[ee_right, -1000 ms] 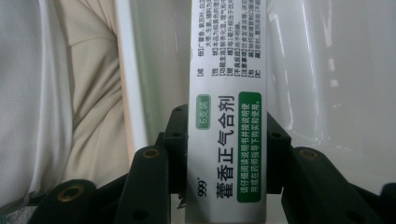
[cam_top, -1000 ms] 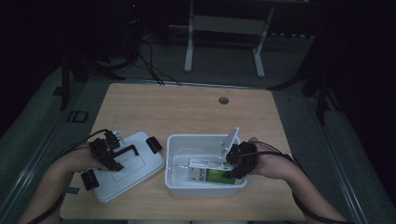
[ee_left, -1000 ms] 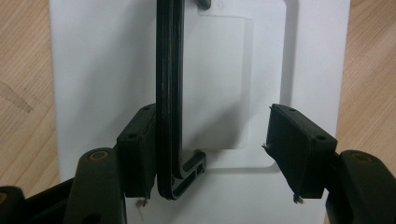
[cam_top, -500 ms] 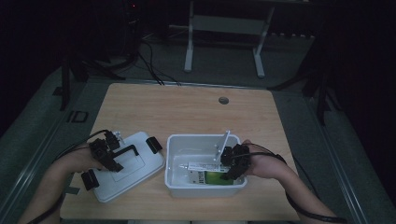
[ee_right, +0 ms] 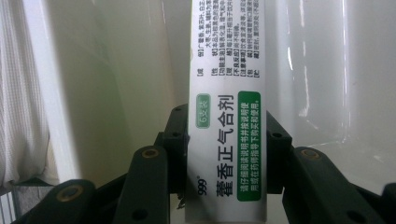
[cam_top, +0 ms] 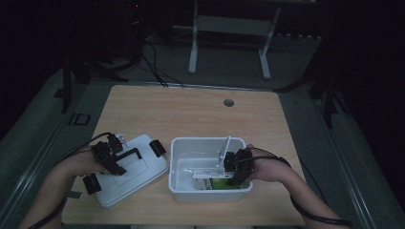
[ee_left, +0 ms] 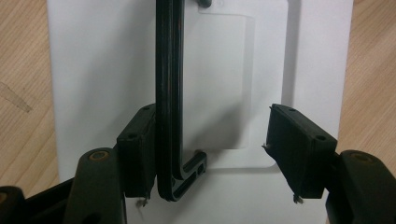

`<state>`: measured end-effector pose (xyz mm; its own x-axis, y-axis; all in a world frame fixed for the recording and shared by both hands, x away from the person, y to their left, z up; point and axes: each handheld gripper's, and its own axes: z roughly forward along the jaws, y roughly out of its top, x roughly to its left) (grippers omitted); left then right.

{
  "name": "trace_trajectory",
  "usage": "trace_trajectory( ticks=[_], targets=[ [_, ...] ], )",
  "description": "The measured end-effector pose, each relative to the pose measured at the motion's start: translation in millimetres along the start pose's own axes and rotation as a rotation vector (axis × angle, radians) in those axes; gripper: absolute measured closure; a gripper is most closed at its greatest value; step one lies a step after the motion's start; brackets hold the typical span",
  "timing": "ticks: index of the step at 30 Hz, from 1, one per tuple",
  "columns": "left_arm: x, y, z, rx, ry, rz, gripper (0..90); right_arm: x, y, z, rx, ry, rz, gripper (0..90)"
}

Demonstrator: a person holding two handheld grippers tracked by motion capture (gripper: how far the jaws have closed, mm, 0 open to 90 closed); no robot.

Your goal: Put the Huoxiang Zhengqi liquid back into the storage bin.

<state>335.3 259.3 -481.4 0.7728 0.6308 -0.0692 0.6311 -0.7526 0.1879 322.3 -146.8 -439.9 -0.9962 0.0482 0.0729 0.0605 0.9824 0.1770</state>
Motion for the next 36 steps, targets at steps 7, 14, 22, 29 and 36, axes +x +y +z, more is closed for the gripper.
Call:
trace_trajectory(
  ticks=[7, 14, 22, 29, 36],
  targets=[
    [0.4, -1.2, 0.3, 0.001, 0.000, 0.002, 37.3, -0.8, 1.5, 0.8, 0.006, 0.004, -0.001, 62.2],
    [-0.6, -0.3, 1.8, -0.001, -0.002, 0.003, 37.3, -1.6, 1.9, -0.7, 0.002, -0.001, 0.014, 58.9],
    [-1.2, 1.0, 1.8, 0.005, -0.002, 0.005, 37.3, 0.5, -1.5, -17.5, -0.055, 0.000, 0.016, 56.3],
    [-4.2, 2.6, 1.7, -0.012, -0.022, 0.007, 38.7, 0.0, -17.4, -49.2, -0.188, -0.035, 0.054, 52.0],
    [-4.8, 5.3, 1.3, -0.016, -0.028, 0.024, 39.8, -6.4, -49.3, -70.5, -0.283, -0.106, 0.126, 39.6]
  ],
)
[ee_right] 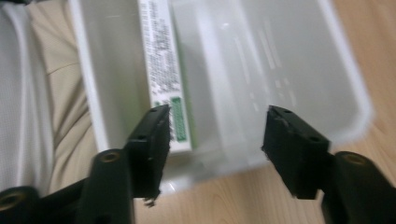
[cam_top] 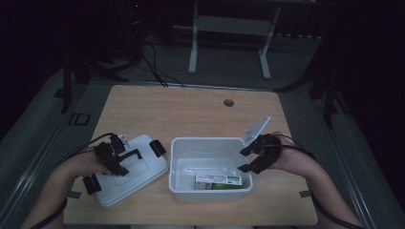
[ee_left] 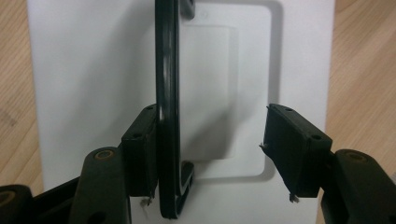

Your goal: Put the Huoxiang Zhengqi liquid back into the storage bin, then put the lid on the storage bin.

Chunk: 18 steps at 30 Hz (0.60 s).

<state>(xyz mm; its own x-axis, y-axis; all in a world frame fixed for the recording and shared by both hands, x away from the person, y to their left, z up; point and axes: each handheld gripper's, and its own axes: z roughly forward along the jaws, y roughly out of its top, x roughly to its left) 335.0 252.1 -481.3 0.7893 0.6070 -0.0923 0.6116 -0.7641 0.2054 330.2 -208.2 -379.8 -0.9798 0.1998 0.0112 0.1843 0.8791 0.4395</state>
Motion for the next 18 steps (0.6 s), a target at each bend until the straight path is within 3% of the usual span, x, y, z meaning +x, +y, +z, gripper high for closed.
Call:
trace_trajectory(
  ticks=[9, 16, 18],
  targets=[
    [-0.4, 8.1, -0.6, 0.002, 0.003, 0.015, 42.3, -17.9, -49.0, -14.8, -0.055, -0.069, 0.133, 20.0],
    [0.3, 10.6, 1.5, 0.004, 0.017, 0.018, 54.3, -31.4, -79.8, -9.3, -0.010, -0.103, 0.193, 17.9],
    [0.9, 12.0, 1.4, 0.006, 0.022, 0.020, 57.0, -36.8, -93.6, 0.6, 0.040, -0.128, 0.203, 18.4]
  ],
)
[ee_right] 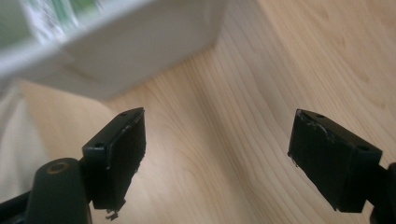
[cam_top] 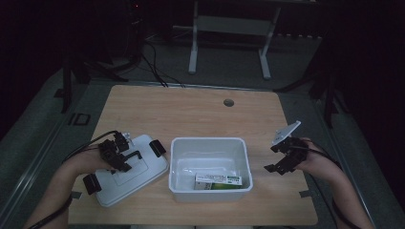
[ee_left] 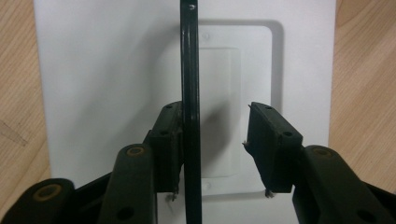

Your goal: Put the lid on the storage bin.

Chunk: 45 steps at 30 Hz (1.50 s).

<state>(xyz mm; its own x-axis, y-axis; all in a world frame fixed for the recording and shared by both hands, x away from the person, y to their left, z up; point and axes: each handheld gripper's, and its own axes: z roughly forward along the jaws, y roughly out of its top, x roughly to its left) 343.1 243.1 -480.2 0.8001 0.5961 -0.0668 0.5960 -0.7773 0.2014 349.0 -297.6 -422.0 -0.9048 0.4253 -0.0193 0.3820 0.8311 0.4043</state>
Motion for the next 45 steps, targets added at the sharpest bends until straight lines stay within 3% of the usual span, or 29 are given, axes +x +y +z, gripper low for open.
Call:
trace_trajectory(
  ticks=[6, 11, 21, 24, 28, 32, 39, 45],
  targets=[
    [2.3, 3.5, -1.9, 0.000, 0.001, 0.011, 66.0, -9.2, -17.2, 17.2, 0.075, -0.020, 0.037, 20.8],
    [7.1, 3.9, -5.0, 0.003, -0.005, -0.008, 69.9, -12.2, -25.8, 29.7, 0.095, -0.035, 0.046, 21.5],
    [16.6, 7.2, -5.2, 0.029, 0.007, -0.021, 76.1, -16.0, -37.9, 47.4, 0.135, -0.021, 0.066, 21.5],
    [19.2, 7.6, -0.8, 0.034, -0.003, -0.030, 79.5, -16.7, -39.9, 50.3, 0.138, -0.020, 0.067, 21.5],
    [23.2, 6.3, -0.3, 0.019, -0.050, -0.043, 83.3, -17.6, -41.8, 53.2, 0.138, -0.016, 0.073, 21.5],
    [23.8, 4.2, -2.8, 0.011, -0.058, -0.045, 83.8, -18.2, -41.8, 55.7, 0.138, -0.008, 0.067, 21.5],
    [20.9, -1.2, -25.6, -0.012, -0.053, -0.046, 83.8, -18.4, -39.9, 58.2, 0.132, -0.012, 0.063, 21.4],
    [12.1, -5.5, -56.9, -0.028, -0.033, -0.030, 83.8, -17.9, -38.7, 57.4, 0.123, -0.013, 0.057, 21.4]
  ],
)
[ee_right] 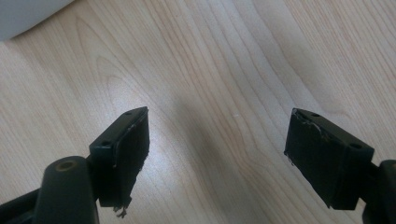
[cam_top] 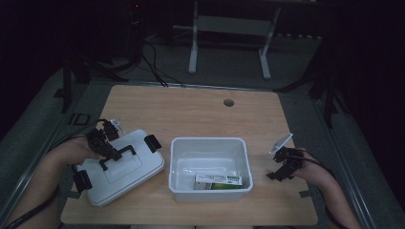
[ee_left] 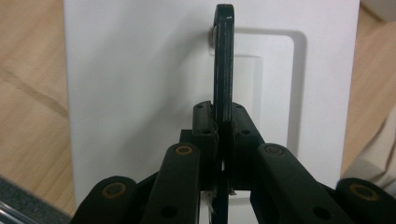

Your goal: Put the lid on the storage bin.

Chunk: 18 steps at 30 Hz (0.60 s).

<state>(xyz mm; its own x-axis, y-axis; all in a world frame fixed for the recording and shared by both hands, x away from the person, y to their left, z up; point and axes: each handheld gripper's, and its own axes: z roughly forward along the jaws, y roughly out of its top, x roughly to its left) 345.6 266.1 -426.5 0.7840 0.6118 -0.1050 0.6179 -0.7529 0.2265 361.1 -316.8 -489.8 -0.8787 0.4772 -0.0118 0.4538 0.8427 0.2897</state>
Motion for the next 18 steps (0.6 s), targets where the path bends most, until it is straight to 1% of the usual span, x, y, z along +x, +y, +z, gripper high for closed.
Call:
trace_trajectory(
  ticks=[4, 8, 9, 11, 13, 14, 16, 18],
  targets=[
    [-8.6, 3.0, -21.1, -0.023, 0.007, 0.017, 83.8, 0.5, 1.4, 0.0, -0.010, 0.001, 0.004, 20.8],
    [-18.5, 9.9, -39.9, -0.035, 0.012, 0.047, 83.8, 2.1, 3.9, 0.3, -0.016, -0.001, -0.005, 20.2],
    [-20.4, 11.3, -44.9, -0.044, 0.006, 0.057, 83.8, 2.7, 4.4, 0.6, -0.017, 0.000, -0.005, 20.2],
    [-23.2, 12.9, -56.7, -0.080, -0.017, 0.076, 83.8, 3.4, 5.5, 0.9, -0.013, -0.003, -0.007, 20.2],
    [-27.3, 15.4, -67.6, -0.117, -0.024, 0.086, 83.8, 4.4, 6.4, 1.6, -0.014, 0.000, -0.009, 20.2],
    [-30.4, 17.3, -72.6, -0.128, -0.022, 0.095, 83.8, 5.0, 6.9, 1.8, -0.013, -0.001, -0.012, 20.2],
    [-36.9, 22.7, -80.6, -0.136, -0.014, 0.122, 83.8, 6.4, 7.8, 2.4, -0.019, 0.005, -0.017, 20.2],
    [-44.1, 29.5, -86.0, -0.128, 0.000, 0.143, 83.8, 7.7, 8.5, 2.3, -0.015, 0.006, -0.016, 20.2]
  ],
)
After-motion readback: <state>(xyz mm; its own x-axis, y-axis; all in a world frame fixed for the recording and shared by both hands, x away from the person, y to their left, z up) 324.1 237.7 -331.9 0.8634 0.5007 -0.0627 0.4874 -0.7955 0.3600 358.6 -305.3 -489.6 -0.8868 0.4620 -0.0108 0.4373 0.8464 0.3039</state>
